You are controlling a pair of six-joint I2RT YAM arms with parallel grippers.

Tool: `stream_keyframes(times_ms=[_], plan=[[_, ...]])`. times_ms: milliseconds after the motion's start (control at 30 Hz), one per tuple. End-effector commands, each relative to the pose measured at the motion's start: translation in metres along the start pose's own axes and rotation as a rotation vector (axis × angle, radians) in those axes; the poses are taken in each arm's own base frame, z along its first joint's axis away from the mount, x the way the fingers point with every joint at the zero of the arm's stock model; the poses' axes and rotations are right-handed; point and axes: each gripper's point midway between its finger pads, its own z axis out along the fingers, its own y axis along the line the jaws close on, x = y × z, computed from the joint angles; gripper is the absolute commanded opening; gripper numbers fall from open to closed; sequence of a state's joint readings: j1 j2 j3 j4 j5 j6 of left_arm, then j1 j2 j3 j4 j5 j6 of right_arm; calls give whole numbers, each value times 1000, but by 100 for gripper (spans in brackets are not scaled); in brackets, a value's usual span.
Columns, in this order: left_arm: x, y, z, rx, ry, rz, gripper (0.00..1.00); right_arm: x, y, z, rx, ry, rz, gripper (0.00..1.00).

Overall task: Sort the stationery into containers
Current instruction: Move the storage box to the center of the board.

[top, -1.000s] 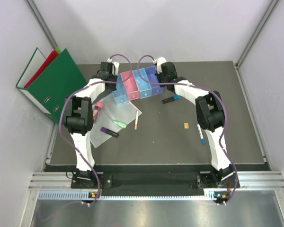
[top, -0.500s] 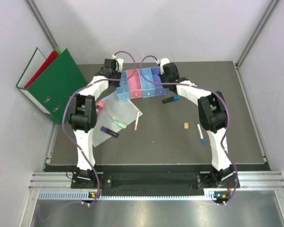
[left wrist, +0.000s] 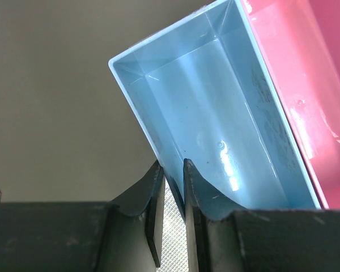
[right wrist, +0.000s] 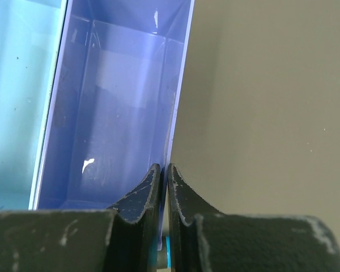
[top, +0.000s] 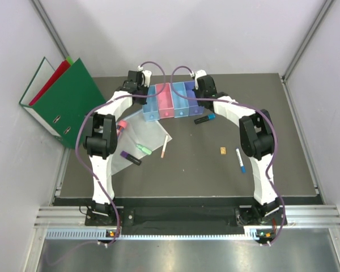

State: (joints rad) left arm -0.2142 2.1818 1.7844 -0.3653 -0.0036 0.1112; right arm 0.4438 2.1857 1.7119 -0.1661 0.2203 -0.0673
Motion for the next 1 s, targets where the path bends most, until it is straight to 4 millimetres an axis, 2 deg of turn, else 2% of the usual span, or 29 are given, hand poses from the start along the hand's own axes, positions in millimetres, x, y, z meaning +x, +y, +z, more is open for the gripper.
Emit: stream_keyframes(times_ms=[0, 333, 567, 733, 967], plan=[[-57, -40, -20, 131, -162, 83, 0, -73, 0, -28, -27, -172, 31, 0], [-75, -41, -30, 144, -198, 115, 0, -82, -7, -34, 0, -191, 19, 0], [-68, -53, -27, 170, -179, 139, 0, -91, -13, -38, 22, -209, 16, 0], [-66, -62, -24, 185, -176, 148, 0, -87, -20, -40, 41, -201, 14, 0], [-65, -76, -17, 215, -176, 157, 0, -69, -30, -42, 67, -160, 9, 0]])
